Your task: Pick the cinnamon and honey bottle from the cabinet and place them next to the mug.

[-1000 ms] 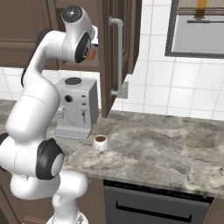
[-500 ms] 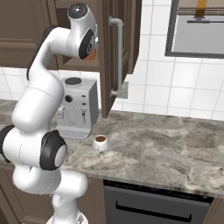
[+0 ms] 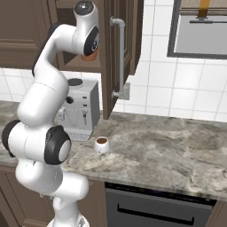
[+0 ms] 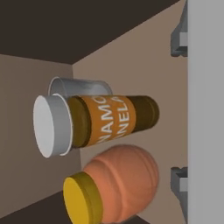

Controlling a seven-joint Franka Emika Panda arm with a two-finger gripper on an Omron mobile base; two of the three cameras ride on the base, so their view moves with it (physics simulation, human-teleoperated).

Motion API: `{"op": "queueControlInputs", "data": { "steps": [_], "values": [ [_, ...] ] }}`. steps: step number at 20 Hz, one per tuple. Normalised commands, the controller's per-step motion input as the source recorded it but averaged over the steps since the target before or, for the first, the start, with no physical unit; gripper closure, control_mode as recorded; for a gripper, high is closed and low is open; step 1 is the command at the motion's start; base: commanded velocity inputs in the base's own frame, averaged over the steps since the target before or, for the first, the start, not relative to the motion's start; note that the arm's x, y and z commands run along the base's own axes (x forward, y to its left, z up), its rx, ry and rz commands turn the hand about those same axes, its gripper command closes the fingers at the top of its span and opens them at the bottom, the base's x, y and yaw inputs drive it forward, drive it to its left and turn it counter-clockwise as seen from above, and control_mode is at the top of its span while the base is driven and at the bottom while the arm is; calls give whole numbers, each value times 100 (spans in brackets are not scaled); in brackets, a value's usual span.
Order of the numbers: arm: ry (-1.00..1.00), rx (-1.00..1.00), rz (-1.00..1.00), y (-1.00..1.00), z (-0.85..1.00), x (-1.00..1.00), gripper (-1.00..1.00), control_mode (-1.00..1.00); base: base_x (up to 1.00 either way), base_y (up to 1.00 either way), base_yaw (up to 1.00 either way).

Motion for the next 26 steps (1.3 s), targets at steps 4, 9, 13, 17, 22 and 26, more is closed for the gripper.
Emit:
{"op": "queueControlInputs", "data": {
  "steps": [4, 9, 13, 17, 22, 26],
  "values": [
    [0, 0, 0, 0, 0, 19, -100, -100, 0, 0, 0],
    [0, 0, 0, 0, -1, 19, -100, -100, 0, 0, 0],
    [0, 0, 0, 0, -8, 16, -100, -100, 0, 0, 0],
    [0, 0, 0, 0, -11, 14, -100, -100, 0, 0, 0],
    [0, 0, 0, 0, -7, 12, -100, -100, 0, 0, 0],
    [0, 0, 0, 0, -3, 14, -100, -100, 0, 0, 0]
  ]
}}
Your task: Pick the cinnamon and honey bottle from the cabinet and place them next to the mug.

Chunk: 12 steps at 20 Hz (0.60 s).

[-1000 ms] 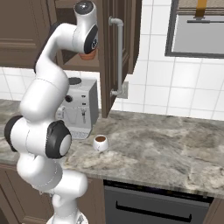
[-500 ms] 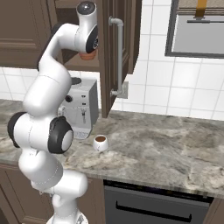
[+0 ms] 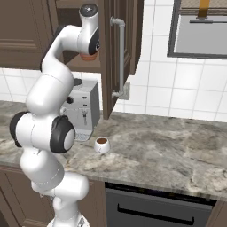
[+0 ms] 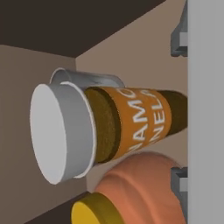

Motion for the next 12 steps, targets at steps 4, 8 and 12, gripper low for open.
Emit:
{"op": "queueControlInputs", "data": {
  "steps": [4, 8, 12],
  "values": [
    [0, 0, 0, 0, 0, 17, -100, -100, 0, 0, 0],
    [0, 0, 0, 0, 0, 15, -100, -100, 0, 0, 0],
    [0, 0, 0, 0, 0, 13, -100, -100, 0, 0, 0]
  ]
}}
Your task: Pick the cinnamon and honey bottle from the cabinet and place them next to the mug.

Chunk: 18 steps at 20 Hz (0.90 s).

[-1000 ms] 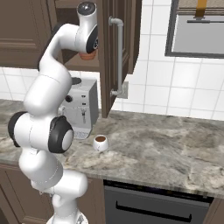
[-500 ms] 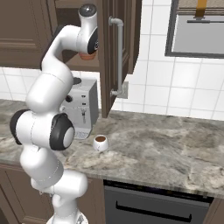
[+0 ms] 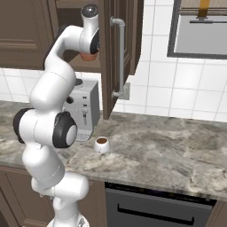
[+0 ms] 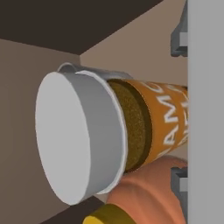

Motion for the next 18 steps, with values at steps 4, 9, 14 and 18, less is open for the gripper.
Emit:
{"op": "queueControlInputs", "data": {
  "steps": [4, 9, 14, 18],
  "values": [
    [0, 0, 0, 0, 0, 3, -100, -100, 0, 0, 0],
    [0, 0, 0, 0, -2, 9, -100, -100, 0, 0, 0],
    [0, 0, 0, 0, -6, 13, -100, -100, 0, 0, 0],
    [0, 0, 0, 0, -2, 5, -100, -100, 0, 0, 0]
  ]
}}
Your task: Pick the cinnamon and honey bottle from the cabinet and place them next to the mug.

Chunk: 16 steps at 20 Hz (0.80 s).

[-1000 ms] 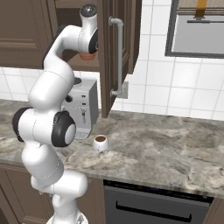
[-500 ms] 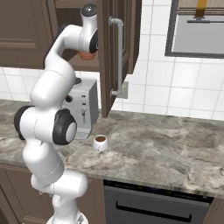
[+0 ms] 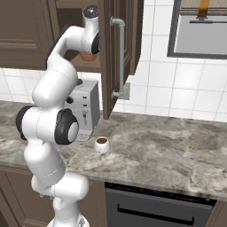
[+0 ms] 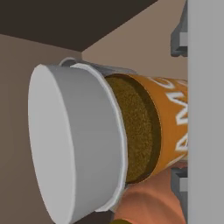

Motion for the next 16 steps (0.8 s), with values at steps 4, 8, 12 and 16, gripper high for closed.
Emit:
{"op": "queueControlInputs", "data": {
  "steps": [4, 8, 12, 16],
  "values": [
    [0, 0, 0, 0, 0, 0, -100, -100, 0, 0, 0],
    [0, 0, 0, 0, 0, 0, 100, -100, 0, 0, 0],
    [0, 0, 0, 0, 0, -8, 100, -100, 0, 0, 0],
    [-12, 0, 3, 16, 0, -81, 100, -100, 0, 0, 0]
  ]
}}
